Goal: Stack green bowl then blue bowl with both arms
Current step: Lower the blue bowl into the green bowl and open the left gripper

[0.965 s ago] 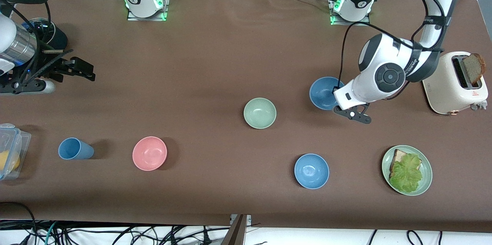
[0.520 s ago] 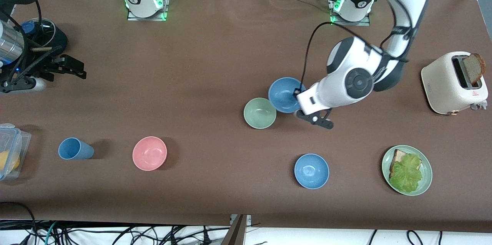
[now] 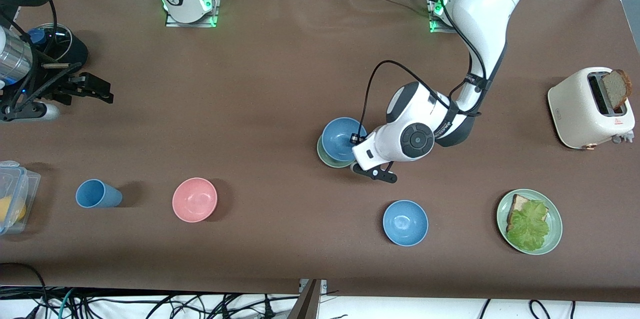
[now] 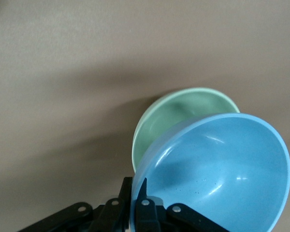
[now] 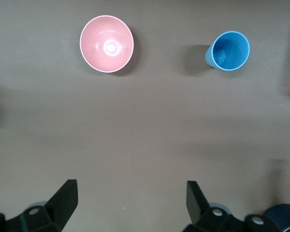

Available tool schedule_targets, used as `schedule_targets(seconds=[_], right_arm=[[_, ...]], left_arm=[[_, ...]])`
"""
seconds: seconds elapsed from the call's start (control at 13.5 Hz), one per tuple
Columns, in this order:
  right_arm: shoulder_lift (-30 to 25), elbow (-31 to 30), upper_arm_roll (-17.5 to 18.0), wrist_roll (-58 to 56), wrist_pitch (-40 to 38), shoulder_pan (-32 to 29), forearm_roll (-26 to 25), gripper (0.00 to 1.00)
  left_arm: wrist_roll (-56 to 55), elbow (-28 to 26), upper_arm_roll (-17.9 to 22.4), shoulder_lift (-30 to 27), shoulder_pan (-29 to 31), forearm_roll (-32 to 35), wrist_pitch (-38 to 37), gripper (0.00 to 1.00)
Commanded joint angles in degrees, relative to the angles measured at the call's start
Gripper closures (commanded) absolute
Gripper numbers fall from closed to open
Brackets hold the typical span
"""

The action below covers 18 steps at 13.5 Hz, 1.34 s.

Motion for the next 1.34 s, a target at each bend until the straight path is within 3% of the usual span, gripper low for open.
schedule_targets(seconds=[0.0,0.22,0.3,0.37,0.45,0.89,1.26], right_arm=[[-0.4,-0.3,0.0,0.9,0.2,-0.1,-0.3,0.01],[-0.3,-0.3,-0.1,0.9,0.3,-0.2,-0.3,0.01],[-0.3,-0.3,-0.1,0.9,0.3,-0.2,-0.3,0.01],[-0.3,-0.3,-0.1,0.9,0.3,-0.2,-0.3,0.01],[-0.3,-0.3,-0.1,0.9,0.5,-0.2,-0.3,0.01],[-0.3,-0.3,-0.1,0.9,0.7,-0.2,-0.2,0.01],[-0.3,-0.3,-0.1,0.9,0.8,-0.2,-0.2,0.01]], left_arm=[[-0.3,2.1,0.5,2.8,-1.6,-3.3,1.9,1.0],[-0.3,1.9,0.5,4.4,-2.7,-3.5,3.6,1.0],[-0.3,1.9,0.5,4.4,-2.7,-3.7,3.6,0.73],[0.0,1.9,0.5,4.1,-2.6,-4.6,3.6,0.06],[-0.2,2.0,0.5,3.6,-2.6,-5.2,3.4,0.0],[0.2,2.1,1.0,-0.5,1.1,-4.6,1.2,0.0],[0.4,2.2,3.9,-8.3,6.4,-3.0,-10.0,0.0]])
